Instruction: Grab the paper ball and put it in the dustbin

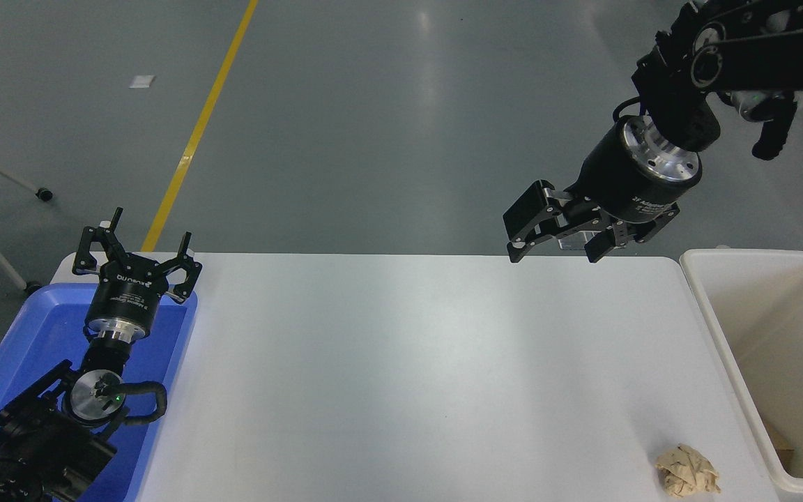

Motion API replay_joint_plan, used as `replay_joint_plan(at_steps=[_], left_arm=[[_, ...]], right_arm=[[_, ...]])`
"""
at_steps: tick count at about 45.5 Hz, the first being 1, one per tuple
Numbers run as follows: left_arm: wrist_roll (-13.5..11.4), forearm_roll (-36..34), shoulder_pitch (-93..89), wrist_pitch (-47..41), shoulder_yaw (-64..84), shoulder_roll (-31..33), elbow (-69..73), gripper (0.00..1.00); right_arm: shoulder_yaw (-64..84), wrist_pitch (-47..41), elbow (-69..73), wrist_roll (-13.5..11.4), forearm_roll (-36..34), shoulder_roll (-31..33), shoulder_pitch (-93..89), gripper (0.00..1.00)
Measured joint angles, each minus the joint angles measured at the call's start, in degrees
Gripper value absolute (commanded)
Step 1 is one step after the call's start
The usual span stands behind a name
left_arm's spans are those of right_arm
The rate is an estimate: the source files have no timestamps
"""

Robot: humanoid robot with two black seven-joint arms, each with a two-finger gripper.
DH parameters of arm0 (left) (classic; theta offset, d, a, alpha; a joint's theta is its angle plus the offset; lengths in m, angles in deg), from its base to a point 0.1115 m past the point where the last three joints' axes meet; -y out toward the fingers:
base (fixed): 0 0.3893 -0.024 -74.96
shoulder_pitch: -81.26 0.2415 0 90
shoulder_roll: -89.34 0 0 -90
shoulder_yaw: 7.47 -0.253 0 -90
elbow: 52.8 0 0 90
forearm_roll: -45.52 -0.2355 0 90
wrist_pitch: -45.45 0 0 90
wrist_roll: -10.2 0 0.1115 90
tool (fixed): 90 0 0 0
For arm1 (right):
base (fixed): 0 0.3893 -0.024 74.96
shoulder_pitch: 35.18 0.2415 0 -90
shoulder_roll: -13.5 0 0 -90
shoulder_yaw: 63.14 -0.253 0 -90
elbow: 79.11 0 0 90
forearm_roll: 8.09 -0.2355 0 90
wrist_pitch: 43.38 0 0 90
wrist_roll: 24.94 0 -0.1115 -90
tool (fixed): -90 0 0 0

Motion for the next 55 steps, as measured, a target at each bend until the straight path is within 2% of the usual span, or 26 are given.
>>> replay_joint_plan(at_steps=[23,30,36,44,55], left_arm=[[0.0,0.2,0.1,0.1,0.4,0.1,0.0,1.00],[0.0,0.2,0.1,0.0,0.4,0.1,0.0,1.00],[0.0,0.2,0.1,0.0,0.4,0.1,0.0,1.00],[0.0,0.2,0.1,0.0,0.4,0.1,0.0,1.00],[0.0,0.2,0.1,0.0,0.4,0.1,0.0,1.00]], right_arm=[[0.5,0.0,-0.5,-0.3,0.7,0.1,-5.1,1.00],[0.5,0.0,-0.7,-0.3,2.3,1.9,-8.5,1.00],[0.4,0.0,-0.7,-0.1,6.4,6.0,-12.4,1.00],[-1.9,-0.1,-0.7,0.1,13.6,14.8,-19.8,1.00],[-13.1,1.1,-2.5,0.2,27.7,28.2,-38.1,1.00]])
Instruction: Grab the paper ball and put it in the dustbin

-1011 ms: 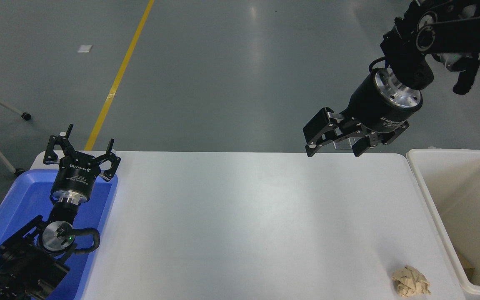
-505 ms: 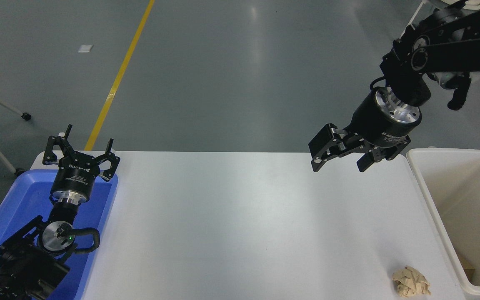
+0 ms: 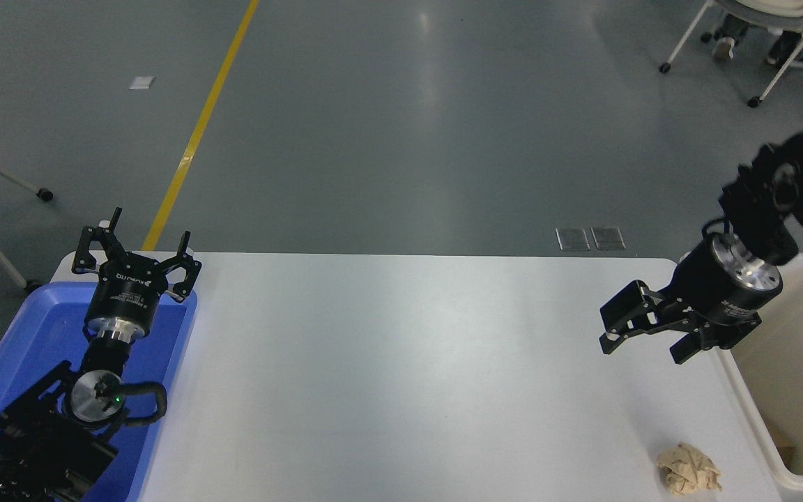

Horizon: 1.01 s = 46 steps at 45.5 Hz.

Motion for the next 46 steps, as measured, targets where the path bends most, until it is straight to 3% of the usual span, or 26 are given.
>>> replay_joint_plan(at_steps=[12,31,35,39,42,45,46], left_arm=[[0.0,0.0,0.0,0.0,0.0,0.0,0.0,1.00],[0.0,0.0,0.0,0.0,0.0,0.0,0.0,1.00],[0.0,0.0,-0.1,0.0,0.0,0.0,0.0,1.00],[0.0,0.0,-0.1,0.0,0.0,0.0,0.0,1.00],[0.0,0.0,-0.1,0.0,0.0,0.0,0.0,1.00],[0.0,0.0,-0.1,0.0,0.0,0.0,0.0,1.00],[0.0,0.0,-0.1,0.0,0.0,0.0,0.0,1.00]], right_arm=[[-13.6,6.1,-5.1,0.1,10.5,5.3,-20.2,1.00],[-22.2,14.5,-12.8,0.7,17.2,2.4,-35.5,0.99],[-22.7,16.4,-14.5,0.8,17.7,1.3,-37.5,0.74],[-23.2,18.4,-16.0,1.3,18.4,0.2,-39.2,0.28],[-23.4,19.6,-16.8,1.8,19.2,-0.4,-40.2,0.22],[-23.5,20.5,-17.6,2.3,20.2,-0.9,-41.0,0.00],[-23.6,20.7,-17.9,2.4,20.5,-1.0,-41.2,0.00]])
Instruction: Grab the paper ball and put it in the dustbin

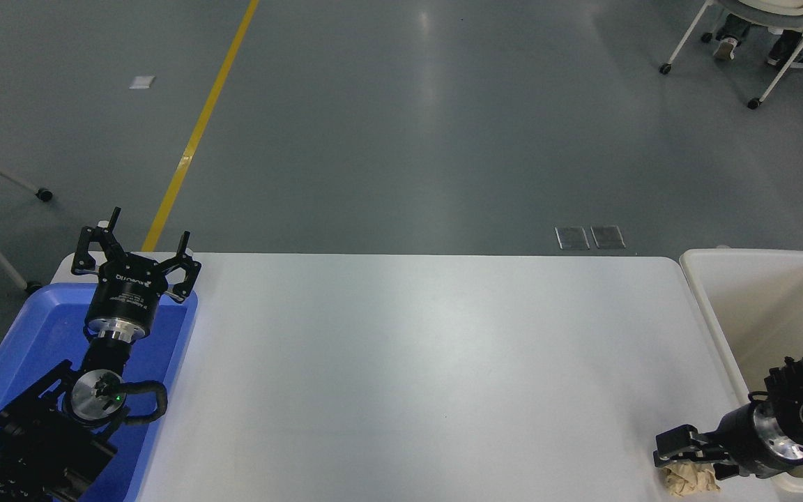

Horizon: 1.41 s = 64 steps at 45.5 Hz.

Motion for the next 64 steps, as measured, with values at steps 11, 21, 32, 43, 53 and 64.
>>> replay_joint_plan(at_steps=[11,21,32,43,53,64], left_arm=[[0.0,0.0,0.0,0.0,0.0,0.0,0.0,1.00],[0.0,0.0,0.0,0.1,0.0,0.0,0.0,1.00],[0.0,-0.1,0.0,0.1,-0.1,0.0,0.0,1.00],[0.2,-0.1,0.0,0.2,-0.1,0.0,0.0,1.00],[0.2,-0.1,0.0,0.2,-0.1,0.0,0.0,1.00],[0.2,-0.1,0.0,0.2,-0.1,0.0,0.0,1.00]], right_arm=[[-0.2,1.5,-1.6,0.9,2.0,-0.8,-1.3,0.00],[0.7,0.8,0.2,1.6,2.6,2.5,1.9,0.00],[5.6,-7.6,10.4,2.0,2.6,12.7,18.0,0.00],[17.6,-17.1,18.2,2.0,2.5,18.9,43.9,0.00],[30.3,-20.3,21.4,2.1,2.1,18.8,63.1,0.00],[36.8,-21.4,23.0,2.2,1.3,17.9,77.9,0.00]])
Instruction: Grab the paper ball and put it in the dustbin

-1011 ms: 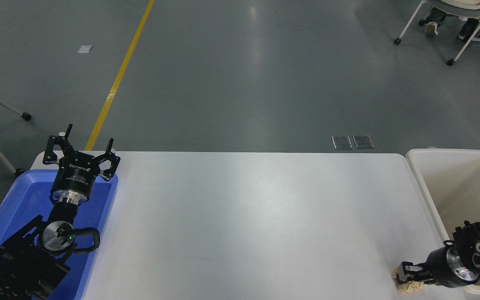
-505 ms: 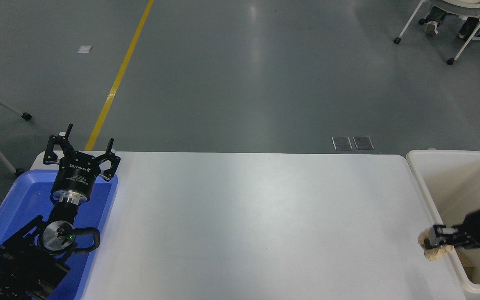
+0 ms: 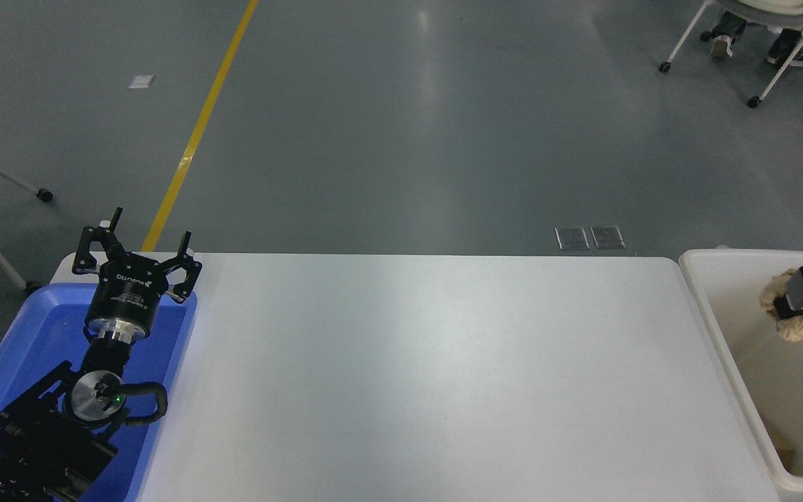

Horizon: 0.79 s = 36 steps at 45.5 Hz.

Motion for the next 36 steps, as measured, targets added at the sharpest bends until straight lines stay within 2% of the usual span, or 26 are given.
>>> replay_joint_plan(at_steps=[18,36], left_arm=[[0.0,0.0,0.0,0.0,0.0,0.0,0.0,1.00],[-0.1,0.0,0.0,0.0,0.0,0.0,0.0,1.00]], right_arm=[[10.5,-0.4,1.5,0.0,-5.9,-6.0,14.1,0.00],[13.3,-0.5,0.2,0.0,-6.1,-6.6,14.3,0.00]])
